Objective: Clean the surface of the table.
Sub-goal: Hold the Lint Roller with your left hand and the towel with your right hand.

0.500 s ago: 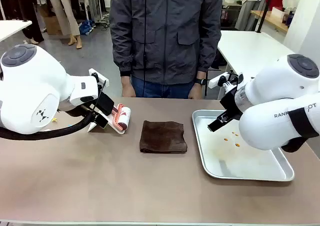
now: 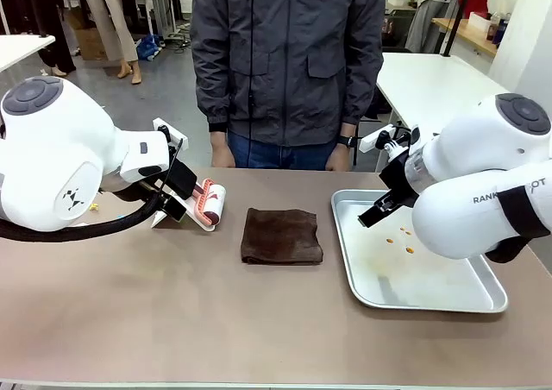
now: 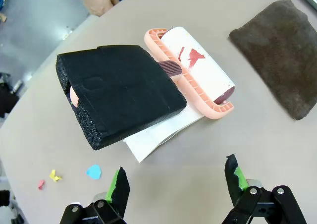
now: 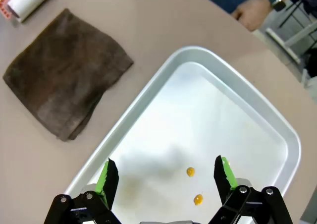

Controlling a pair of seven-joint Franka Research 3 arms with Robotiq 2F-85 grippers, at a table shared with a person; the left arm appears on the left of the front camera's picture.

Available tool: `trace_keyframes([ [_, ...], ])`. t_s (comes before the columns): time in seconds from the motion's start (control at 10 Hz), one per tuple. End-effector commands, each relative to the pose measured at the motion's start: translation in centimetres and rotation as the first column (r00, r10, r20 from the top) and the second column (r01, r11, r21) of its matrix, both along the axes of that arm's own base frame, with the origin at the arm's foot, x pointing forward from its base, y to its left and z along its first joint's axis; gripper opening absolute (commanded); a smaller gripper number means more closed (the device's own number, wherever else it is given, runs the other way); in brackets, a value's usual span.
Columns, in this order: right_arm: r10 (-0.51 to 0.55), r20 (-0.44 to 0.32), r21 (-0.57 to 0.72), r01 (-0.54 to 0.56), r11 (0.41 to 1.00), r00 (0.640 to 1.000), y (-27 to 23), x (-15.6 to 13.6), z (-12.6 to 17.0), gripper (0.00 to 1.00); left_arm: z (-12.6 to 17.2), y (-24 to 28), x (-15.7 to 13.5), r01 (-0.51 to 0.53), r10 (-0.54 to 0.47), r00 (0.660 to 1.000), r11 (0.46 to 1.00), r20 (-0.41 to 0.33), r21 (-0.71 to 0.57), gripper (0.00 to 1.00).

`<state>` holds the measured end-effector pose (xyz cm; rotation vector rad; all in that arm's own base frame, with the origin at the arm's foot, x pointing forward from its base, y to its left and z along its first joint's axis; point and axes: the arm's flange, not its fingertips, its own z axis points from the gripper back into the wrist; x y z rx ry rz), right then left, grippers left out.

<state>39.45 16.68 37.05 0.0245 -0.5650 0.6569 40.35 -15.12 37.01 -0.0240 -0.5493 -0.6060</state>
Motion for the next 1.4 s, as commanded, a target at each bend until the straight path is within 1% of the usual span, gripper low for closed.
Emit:
trace_keyframes([
  [0.0,0.000,0.000,0.001,0.000,1.000,1.000,0.00,0.01,0.01,1.00,0.01,-0.01,-0.01,0.001,-0.001,1.000,1.000,0.000,0.000,1.00],
  [1.1,0.000,0.000,0.000,0.000,1.000,1.000,0.00,0.00,0.00,1.00,0.00,0.00,0.00,0.000,0.000,1.000,1.000,0.000,0.000,1.00],
  [1.2,-0.016,-0.039,-0.038,0.014,0.999,0.999,0.14,-0.53,0.18,1.00,0.35,0.03,-0.29,0.009,-0.010,0.999,1.000,-0.051,-0.012,1.00],
  [1.3,-0.018,-0.117,-0.027,0.014,1.000,0.993,0.22,-0.92,0.56,1.00,0.54,0.18,-0.55,0.022,-0.023,0.995,1.000,-0.095,-0.017,1.00],
])
